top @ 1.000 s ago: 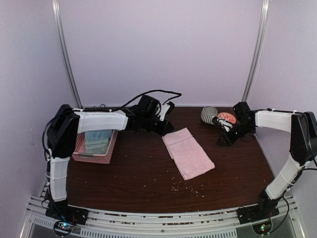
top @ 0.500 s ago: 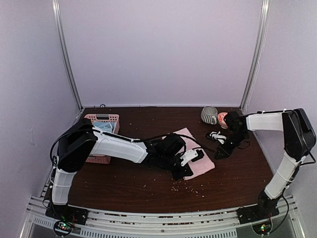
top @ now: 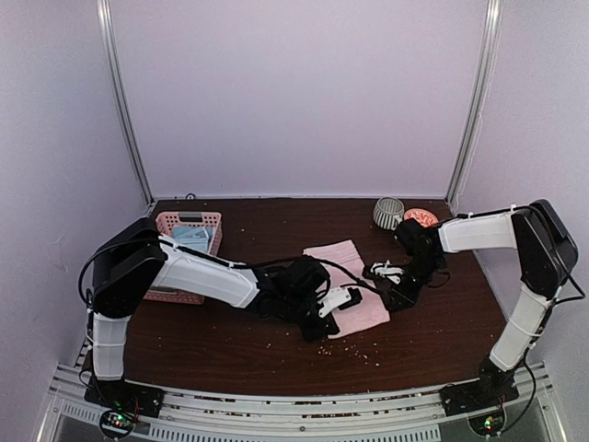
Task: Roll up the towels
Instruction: Rotate the towel at the center of the board, then pick up the towel from the center of the board.
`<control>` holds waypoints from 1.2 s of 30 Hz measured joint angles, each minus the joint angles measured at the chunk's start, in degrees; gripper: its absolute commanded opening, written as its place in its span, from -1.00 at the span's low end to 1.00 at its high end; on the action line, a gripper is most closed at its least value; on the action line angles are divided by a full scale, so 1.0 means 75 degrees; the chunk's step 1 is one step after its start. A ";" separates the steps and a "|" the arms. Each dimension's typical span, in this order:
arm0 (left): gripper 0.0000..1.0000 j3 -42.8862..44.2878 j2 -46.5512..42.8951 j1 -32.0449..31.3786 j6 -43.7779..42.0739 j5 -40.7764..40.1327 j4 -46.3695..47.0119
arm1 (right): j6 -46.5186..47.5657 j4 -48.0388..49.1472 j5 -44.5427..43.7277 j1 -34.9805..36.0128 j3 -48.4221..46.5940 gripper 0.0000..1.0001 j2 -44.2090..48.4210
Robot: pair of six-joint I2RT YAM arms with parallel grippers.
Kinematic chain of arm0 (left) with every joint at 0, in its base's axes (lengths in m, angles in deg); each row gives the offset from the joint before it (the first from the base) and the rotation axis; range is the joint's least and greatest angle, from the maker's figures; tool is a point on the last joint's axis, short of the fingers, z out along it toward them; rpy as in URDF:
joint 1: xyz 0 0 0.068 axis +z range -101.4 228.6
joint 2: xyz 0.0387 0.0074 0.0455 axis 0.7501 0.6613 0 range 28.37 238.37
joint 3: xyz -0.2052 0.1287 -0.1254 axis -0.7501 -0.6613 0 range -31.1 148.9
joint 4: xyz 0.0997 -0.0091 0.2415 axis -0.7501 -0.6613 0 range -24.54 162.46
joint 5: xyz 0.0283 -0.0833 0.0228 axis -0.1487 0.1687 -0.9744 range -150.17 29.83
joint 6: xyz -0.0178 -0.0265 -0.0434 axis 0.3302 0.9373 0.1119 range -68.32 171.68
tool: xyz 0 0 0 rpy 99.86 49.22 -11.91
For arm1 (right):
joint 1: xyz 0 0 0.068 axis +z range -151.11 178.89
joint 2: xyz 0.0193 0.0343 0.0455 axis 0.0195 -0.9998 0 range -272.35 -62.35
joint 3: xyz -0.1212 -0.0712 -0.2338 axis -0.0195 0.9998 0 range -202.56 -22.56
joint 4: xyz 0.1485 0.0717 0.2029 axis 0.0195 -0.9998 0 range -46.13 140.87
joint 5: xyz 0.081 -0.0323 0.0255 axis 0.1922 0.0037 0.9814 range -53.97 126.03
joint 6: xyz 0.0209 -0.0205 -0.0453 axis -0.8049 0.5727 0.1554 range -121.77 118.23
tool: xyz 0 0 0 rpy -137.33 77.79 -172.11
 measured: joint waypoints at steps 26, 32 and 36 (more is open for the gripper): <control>-0.06 0.0023 -0.0192 -0.0318 -0.2824 -0.1527 -0.0230 | -0.1582 0.3107 -0.0280 -0.1501 0.0192 1.00 0.2419; -0.05 0.0385 0.0137 -0.0385 -0.2812 -0.1297 -0.0236 | -0.1731 0.3506 -0.0268 -0.1504 0.0583 1.00 0.3171; -0.02 0.0431 0.0146 -0.0542 -0.2736 -0.1279 -0.0096 | -0.1772 0.3509 -0.0125 -0.1501 0.0545 1.00 0.2990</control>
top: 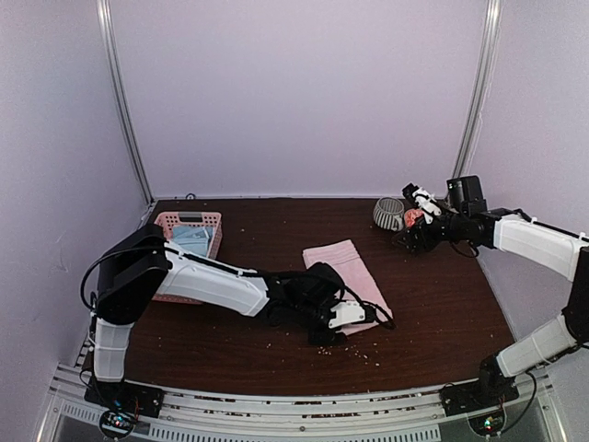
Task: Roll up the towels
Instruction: Pick up the towel from the center of the board.
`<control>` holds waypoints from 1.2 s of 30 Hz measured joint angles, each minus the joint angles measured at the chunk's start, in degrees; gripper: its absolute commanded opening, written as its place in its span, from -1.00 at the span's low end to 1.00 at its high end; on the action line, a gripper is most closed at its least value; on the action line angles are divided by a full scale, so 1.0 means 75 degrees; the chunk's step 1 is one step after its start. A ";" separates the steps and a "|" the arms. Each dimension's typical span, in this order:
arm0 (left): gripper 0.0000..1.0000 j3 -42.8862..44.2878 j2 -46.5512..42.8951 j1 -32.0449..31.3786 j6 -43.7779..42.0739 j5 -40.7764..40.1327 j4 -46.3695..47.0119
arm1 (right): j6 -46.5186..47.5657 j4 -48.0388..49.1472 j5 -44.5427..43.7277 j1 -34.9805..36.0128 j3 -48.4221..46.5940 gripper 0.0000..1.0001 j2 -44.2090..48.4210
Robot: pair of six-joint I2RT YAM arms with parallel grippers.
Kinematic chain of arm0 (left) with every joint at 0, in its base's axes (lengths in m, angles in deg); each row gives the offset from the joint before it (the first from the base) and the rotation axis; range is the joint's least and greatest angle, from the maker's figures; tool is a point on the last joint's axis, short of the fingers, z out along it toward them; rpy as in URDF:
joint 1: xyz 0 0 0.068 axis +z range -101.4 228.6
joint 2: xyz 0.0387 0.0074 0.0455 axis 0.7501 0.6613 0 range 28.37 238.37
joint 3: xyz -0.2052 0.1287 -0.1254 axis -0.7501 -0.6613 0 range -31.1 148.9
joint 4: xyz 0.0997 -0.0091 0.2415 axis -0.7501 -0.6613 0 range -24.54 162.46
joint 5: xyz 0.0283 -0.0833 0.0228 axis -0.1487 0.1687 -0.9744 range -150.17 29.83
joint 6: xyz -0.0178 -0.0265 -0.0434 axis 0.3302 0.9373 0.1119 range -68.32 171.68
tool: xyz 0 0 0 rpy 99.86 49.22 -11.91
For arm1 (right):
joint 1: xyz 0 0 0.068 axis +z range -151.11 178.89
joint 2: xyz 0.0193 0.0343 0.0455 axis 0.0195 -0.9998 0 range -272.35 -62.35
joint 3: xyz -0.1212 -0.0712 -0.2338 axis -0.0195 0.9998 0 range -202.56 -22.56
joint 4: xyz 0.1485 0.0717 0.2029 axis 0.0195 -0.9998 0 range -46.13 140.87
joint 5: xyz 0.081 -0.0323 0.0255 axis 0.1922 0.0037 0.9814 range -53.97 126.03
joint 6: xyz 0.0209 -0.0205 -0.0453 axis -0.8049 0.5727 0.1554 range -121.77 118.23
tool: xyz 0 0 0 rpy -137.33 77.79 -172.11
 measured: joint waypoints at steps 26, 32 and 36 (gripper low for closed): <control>-0.76 0.0965 0.0930 -0.0315 0.0603 -0.1609 0.0201 | 0.0440 -0.0627 0.0892 0.0003 -0.0184 0.70 -0.0539; -0.99 0.0959 0.0912 -0.0187 0.0679 -0.1250 0.0143 | 0.0586 -0.1116 0.0933 0.0015 -0.0641 0.59 -0.0688; -1.00 0.0962 0.0813 0.0195 0.0979 -0.0274 -0.0108 | 0.0979 -0.1891 0.1035 0.0015 -0.1247 0.55 -0.0580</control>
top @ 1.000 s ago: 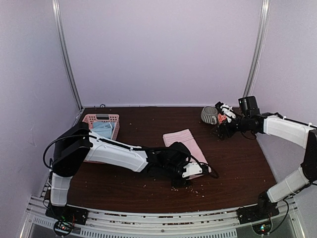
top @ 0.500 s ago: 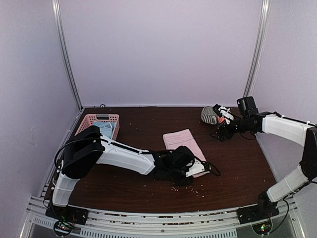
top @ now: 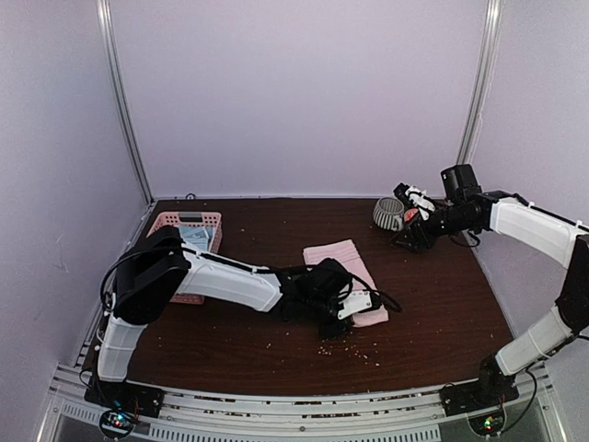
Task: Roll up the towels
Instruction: Pick up the towel from the center of the board.
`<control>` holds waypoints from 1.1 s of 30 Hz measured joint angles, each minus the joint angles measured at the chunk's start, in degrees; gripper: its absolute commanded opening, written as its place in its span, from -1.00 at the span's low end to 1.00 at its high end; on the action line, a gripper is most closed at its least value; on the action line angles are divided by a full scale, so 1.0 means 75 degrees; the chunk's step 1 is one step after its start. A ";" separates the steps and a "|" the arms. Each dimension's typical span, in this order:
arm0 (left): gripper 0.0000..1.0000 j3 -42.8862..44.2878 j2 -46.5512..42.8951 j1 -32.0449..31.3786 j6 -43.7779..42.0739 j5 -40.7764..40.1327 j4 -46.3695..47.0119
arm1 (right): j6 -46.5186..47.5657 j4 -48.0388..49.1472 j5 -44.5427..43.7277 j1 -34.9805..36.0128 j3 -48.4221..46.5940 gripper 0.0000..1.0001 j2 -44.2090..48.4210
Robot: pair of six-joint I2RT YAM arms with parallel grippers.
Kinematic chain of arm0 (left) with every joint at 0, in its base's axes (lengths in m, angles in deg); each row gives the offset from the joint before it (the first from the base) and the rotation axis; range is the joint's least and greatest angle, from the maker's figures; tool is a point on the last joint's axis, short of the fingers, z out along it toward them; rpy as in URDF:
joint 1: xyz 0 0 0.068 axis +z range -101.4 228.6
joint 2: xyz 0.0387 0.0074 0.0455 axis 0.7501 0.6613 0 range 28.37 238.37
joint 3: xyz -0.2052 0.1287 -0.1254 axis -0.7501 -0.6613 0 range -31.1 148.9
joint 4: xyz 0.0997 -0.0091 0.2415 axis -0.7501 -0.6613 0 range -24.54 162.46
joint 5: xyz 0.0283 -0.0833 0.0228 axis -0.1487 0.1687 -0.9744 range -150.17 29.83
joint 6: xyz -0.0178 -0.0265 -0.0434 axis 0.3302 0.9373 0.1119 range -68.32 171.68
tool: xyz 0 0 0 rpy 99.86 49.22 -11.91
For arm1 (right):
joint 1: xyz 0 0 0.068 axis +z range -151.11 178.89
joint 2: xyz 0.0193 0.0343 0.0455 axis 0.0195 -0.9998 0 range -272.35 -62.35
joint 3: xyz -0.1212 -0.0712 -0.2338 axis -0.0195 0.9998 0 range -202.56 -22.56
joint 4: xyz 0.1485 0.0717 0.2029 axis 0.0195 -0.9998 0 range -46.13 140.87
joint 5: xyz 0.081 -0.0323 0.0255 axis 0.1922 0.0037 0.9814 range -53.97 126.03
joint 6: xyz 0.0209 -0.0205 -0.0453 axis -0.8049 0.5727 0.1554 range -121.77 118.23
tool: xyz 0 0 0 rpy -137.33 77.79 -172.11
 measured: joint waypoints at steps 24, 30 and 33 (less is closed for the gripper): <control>-1.00 0.1390 0.1384 0.2177 0.3433 0.6595 -0.0944 | 0.2661 -0.0624 -0.0341 0.2763 0.1725 -0.03 0.0297; -1.00 0.1757 0.1632 0.2270 0.3710 0.6988 -0.1343 | 0.2780 -0.0029 -0.1131 0.3687 0.1609 0.07 -0.0358; -1.00 0.1938 0.1716 0.2291 0.3742 0.7090 -0.1527 | 0.2777 0.0259 -0.1469 0.3940 0.1591 0.07 -0.0694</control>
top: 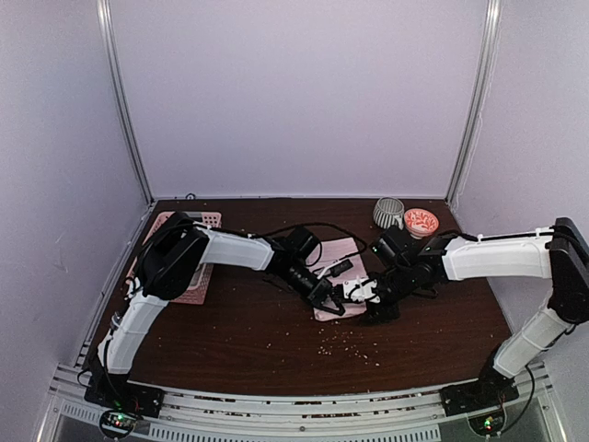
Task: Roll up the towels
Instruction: Pick up the towel from the center of the board, then roll the towel at the center of the board.
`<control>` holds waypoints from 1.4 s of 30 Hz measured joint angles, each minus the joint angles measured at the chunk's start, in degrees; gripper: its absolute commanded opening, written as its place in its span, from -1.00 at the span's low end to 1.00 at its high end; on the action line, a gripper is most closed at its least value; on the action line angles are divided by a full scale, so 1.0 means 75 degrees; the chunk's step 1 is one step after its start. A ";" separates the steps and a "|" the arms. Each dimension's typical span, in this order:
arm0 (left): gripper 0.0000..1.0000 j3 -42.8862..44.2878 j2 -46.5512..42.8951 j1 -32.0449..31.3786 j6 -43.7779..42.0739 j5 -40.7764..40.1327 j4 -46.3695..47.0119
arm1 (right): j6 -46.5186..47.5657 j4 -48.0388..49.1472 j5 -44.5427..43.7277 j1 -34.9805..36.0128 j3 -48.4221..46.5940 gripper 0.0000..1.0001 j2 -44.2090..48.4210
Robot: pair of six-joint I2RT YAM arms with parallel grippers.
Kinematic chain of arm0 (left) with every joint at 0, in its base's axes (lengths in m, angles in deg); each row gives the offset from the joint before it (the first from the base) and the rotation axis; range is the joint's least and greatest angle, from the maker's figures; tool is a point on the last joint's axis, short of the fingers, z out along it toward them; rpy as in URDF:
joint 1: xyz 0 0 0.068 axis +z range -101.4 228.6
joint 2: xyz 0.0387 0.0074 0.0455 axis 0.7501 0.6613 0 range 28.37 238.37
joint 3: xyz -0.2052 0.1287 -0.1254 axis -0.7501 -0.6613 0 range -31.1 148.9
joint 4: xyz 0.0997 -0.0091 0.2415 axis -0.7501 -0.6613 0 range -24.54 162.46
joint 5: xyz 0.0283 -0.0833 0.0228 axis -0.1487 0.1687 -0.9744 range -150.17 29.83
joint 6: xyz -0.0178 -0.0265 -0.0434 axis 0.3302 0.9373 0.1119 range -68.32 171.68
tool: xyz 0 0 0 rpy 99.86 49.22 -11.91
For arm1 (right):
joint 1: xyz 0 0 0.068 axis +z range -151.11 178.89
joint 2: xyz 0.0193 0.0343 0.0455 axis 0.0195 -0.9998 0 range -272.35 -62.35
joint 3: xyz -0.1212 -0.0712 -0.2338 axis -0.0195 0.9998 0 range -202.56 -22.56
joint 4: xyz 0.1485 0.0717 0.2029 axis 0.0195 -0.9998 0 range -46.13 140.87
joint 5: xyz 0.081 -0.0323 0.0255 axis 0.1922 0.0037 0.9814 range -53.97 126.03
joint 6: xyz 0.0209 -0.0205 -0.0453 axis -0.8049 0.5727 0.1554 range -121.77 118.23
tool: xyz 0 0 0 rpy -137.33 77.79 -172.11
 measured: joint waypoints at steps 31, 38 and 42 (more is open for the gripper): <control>-0.05 -0.3174 -0.2428 0.0061 -0.0373 -0.1539 0.1868 | -0.0157 0.0128 -0.0210 0.0064 -0.0973 -0.84 -0.1478; -0.01 -0.5980 -0.4322 -0.0047 -0.0385 -0.2766 0.5374 | -0.0504 -0.0726 0.0854 -0.0551 -0.1786 -0.90 -0.2355; 0.02 -0.6854 -0.4307 -0.0364 -0.0600 -0.3375 0.6624 | -0.0612 -0.1198 0.1434 -0.0871 -0.2090 -0.90 -0.2672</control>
